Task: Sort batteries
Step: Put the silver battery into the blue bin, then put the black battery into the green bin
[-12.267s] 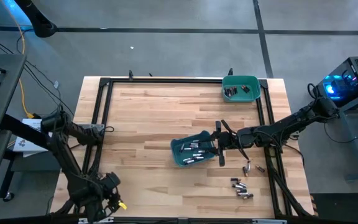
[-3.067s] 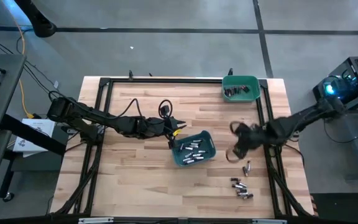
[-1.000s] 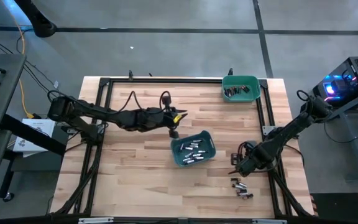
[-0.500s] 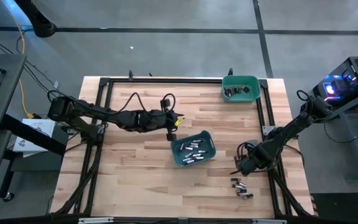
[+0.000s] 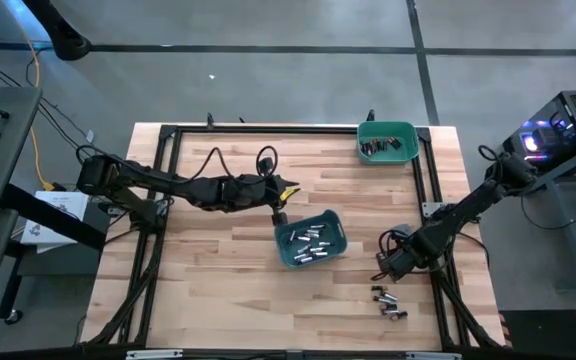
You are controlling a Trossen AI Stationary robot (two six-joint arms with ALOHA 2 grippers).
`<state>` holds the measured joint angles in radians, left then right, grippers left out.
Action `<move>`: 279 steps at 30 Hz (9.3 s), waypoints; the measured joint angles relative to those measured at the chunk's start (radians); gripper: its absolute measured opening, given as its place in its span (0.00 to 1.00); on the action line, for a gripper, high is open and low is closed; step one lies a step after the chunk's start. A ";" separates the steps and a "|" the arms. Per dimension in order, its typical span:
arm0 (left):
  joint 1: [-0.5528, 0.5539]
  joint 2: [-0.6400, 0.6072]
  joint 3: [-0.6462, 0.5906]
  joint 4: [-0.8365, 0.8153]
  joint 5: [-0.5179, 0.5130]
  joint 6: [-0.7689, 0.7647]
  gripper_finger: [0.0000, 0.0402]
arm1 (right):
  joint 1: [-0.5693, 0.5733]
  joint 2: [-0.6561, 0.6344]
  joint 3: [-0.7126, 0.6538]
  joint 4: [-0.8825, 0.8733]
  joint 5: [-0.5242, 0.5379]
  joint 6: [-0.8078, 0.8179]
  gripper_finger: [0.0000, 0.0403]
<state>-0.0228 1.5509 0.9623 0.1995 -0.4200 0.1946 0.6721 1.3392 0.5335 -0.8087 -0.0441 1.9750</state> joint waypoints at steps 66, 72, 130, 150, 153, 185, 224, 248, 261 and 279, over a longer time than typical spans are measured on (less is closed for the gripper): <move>-0.068 -0.191 -0.004 -0.398 -0.141 0.047 0.12 | -0.268 0.370 0.841 -0.018 0.399 -1.356 0.32; -0.062 -0.190 -0.118 -0.119 -0.093 0.119 0.12 | -0.016 0.342 0.826 -0.038 0.422 -0.879 0.32; 0.002 -0.190 -0.204 -0.080 0.057 0.156 0.12 | -0.162 0.135 0.387 -0.280 0.407 -0.054 0.04; 0.120 -0.190 -0.279 0.040 0.095 0.176 0.12 | -1.587 0.156 0.579 -0.124 0.184 -1.464 0.04; 0.120 -0.190 -0.279 0.040 0.098 0.176 0.12 | -1.632 0.227 0.579 -0.116 0.181 -1.493 0.04; 0.119 -0.190 -0.279 0.054 0.100 0.176 0.12 | -1.681 0.342 0.691 -0.182 0.356 -1.580 0.33; 0.119 -0.190 -0.277 0.090 0.153 0.149 0.12 | -0.255 0.074 0.334 0.096 -0.066 -0.777 0.59; 0.119 -0.190 -0.278 0.091 0.152 0.149 0.12 | -0.041 0.328 0.340 0.112 -0.121 -0.929 0.53; 0.119 -0.190 -0.278 0.103 0.152 0.156 0.12 | -0.040 0.352 0.339 0.067 -0.023 -0.843 0.06; 0.198 -0.190 -0.279 0.116 0.533 0.152 0.12 | 0.037 0.219 0.503 -0.164 0.914 -0.453 0.05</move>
<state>0.1748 1.3609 0.6830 0.3156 0.1125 0.3467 0.7087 1.5581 1.0364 -0.9728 0.8702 1.5223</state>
